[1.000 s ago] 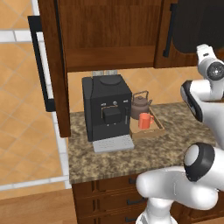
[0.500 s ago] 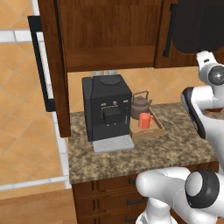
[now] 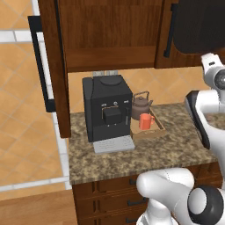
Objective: Pick the kettle from the counter and place it on the tray. Then pick the mug from the cabinet and place it on the tray. Then close the cabinet doors.
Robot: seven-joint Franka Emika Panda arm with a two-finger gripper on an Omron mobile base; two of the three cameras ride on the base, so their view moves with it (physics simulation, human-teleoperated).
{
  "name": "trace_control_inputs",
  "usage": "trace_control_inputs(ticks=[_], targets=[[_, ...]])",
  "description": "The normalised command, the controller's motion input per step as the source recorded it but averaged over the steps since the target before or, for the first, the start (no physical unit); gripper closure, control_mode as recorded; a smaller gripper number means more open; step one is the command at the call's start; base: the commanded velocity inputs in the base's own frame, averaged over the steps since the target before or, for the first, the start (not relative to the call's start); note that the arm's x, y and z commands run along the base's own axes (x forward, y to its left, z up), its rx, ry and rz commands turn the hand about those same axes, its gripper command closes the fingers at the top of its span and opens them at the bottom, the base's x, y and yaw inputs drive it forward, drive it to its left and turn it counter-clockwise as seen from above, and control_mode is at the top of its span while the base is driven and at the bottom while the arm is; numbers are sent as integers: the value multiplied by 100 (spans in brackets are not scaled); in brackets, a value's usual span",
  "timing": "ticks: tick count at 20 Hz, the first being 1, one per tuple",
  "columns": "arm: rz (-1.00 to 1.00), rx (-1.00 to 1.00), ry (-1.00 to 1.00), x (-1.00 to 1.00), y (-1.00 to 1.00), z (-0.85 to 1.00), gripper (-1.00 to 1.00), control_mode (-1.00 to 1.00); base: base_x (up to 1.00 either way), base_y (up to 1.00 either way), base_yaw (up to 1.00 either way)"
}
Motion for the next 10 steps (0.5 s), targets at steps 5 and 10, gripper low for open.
trace_control_inputs(ticks=[5,10], targets=[[0,-1,-2,-43,4,-3,-100,-100,0,0,0],[0,-11,-1,-34,49,-10,-100,-100,0,0,0]])
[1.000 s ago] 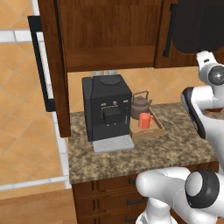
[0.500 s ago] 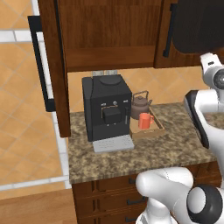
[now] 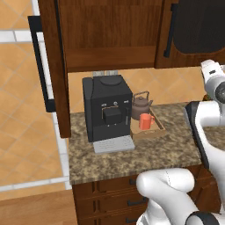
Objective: Pick the kettle from the counter and place it on the tray. Then pick the mug from the cabinet and place it on the tray. Then close the cabinet doors.
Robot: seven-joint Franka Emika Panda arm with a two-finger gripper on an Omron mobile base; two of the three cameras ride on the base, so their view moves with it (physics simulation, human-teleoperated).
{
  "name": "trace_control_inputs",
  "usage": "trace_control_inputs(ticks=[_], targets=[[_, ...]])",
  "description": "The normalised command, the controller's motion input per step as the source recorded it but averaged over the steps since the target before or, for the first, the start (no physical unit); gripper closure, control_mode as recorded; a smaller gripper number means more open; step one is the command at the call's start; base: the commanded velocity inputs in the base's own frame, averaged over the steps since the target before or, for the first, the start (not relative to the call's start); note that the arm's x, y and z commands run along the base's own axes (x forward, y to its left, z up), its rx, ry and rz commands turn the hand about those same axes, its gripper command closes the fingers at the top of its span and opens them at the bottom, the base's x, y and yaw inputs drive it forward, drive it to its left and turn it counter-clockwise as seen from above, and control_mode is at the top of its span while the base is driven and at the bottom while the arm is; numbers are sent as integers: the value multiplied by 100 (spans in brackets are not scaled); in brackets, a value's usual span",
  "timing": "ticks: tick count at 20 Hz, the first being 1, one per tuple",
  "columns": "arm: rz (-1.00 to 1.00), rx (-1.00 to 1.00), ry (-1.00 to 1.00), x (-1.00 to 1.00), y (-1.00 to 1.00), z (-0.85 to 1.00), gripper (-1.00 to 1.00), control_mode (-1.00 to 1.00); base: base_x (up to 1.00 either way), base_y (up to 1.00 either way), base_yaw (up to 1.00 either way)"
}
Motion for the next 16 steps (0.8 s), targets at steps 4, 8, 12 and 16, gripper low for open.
trace_control_inputs(ticks=[4,8,12,16], targets=[[0,-18,0,-26,66,-11,-100,-100,0,0,0],[4,-16,0,-27,35,-16,-100,-100,0,0,0],[0,-13,-7,-39,35,10,-100,-100,0,0,0],[-8,-18,-13,-56,52,51,-100,-100,0,0,0]])
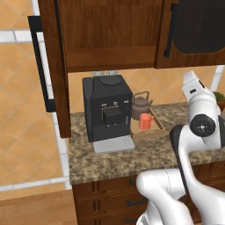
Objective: Pick the kettle from the counter and place it on the tray. Then pick the mug from the cabinet and place it on the tray. Then close the cabinet doors.
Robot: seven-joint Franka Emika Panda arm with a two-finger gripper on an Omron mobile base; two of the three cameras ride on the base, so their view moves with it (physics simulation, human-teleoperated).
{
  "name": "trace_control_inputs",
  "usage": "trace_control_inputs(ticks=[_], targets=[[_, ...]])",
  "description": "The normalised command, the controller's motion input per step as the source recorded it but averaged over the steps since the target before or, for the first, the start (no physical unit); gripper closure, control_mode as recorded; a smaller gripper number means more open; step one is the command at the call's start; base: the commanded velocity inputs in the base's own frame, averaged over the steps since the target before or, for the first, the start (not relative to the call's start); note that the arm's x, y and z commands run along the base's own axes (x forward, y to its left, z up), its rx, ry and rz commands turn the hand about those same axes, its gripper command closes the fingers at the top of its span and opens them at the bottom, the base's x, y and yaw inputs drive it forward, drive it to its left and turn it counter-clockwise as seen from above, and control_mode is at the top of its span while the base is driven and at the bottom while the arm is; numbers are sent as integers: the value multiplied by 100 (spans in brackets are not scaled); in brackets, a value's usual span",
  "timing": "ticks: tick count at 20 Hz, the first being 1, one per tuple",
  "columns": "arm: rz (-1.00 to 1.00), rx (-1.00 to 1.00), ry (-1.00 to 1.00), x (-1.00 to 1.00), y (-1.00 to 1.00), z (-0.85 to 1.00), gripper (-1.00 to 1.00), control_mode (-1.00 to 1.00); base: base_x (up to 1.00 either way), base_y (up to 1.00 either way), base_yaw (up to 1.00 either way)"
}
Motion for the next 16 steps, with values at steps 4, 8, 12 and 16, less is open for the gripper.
trace_control_inputs(ticks=[4,8,12,16], targets=[[-11,-21,-5,-50,68,45,-100,-100,0,0,0],[-15,-22,0,-42,74,7,-100,-100,0,0,0],[-10,-25,7,-16,55,-20,-100,-100,0,0,0],[-7,-29,-5,-7,24,-23,-100,-100,0,0,0]])
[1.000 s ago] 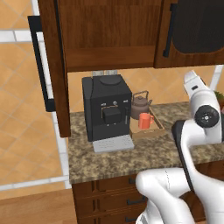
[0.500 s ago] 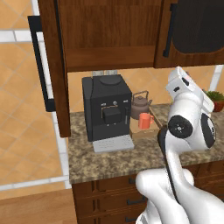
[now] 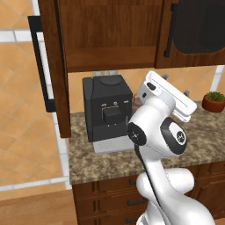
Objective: Pick the kettle from the counter and place it on the tray. Then pick the mug from the cabinet and place it on the tray. Then close the cabinet doors.
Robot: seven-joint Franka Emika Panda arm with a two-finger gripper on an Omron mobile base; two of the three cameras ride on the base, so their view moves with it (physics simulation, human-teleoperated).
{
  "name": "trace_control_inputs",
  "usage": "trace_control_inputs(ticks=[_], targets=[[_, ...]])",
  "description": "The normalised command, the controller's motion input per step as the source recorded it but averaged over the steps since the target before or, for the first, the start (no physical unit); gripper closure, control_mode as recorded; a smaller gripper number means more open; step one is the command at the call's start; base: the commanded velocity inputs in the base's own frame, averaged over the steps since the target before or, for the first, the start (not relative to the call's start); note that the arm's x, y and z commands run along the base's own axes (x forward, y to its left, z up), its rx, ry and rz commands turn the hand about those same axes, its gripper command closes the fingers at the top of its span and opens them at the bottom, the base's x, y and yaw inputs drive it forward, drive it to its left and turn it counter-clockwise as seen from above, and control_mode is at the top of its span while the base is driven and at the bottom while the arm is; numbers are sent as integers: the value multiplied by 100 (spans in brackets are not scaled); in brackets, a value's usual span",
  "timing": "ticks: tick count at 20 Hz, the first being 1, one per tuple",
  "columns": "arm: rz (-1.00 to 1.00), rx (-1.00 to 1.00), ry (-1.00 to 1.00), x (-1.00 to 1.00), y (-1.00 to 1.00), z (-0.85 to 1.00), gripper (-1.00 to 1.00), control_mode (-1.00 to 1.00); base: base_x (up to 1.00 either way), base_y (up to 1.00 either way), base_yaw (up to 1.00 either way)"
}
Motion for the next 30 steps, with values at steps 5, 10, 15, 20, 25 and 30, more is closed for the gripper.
trace_control_inputs(ticks=[5,10,15,20,25,30], targets=[[-14,-29,-11,-35,19,-8,-100,-100,0,0,0],[-10,-18,0,-38,41,-15,-100,-100,0,0,0],[-4,-15,2,-3,25,-44,-100,-100,0,0,0],[-11,-8,4,-27,35,-19,-100,-100,0,0,0],[-15,-8,0,-38,64,0,-100,-100,0,0,0],[-9,-12,15,4,67,0,-100,-100,0,0,0]])
